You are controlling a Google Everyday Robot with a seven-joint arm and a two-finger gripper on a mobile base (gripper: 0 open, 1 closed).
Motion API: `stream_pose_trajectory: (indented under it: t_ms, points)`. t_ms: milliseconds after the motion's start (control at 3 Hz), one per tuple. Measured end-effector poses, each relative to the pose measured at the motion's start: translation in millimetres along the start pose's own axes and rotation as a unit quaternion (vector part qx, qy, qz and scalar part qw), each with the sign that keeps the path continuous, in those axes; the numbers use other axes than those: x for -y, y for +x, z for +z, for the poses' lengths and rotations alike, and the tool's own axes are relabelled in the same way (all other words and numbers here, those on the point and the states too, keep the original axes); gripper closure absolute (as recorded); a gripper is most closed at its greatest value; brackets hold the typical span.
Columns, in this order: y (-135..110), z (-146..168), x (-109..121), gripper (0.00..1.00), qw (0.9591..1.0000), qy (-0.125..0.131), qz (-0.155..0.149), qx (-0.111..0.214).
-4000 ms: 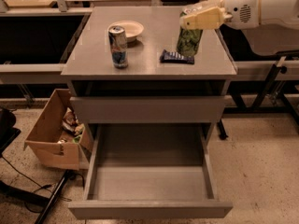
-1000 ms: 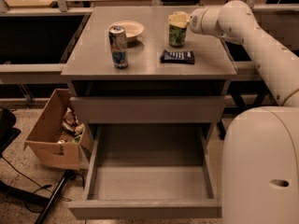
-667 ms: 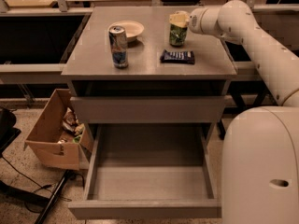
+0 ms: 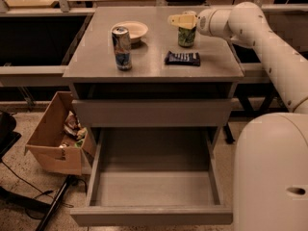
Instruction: Pick green can from middle drawer and place on counter
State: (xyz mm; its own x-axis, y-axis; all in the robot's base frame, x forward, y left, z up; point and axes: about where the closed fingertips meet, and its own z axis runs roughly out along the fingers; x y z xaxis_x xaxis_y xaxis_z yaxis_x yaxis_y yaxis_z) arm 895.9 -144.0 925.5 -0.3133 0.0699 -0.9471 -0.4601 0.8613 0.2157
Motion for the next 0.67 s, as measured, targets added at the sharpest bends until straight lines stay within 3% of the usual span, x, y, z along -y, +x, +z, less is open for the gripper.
stream_pose_trajectory:
  t_ms: [333,667]
  points:
    - [-20,-44,-2,0.00,0.9993,-0.028,0.000,0.025]
    - [-15,-132,14,0.00,0.9975,-0.054,-0.039,0.021]
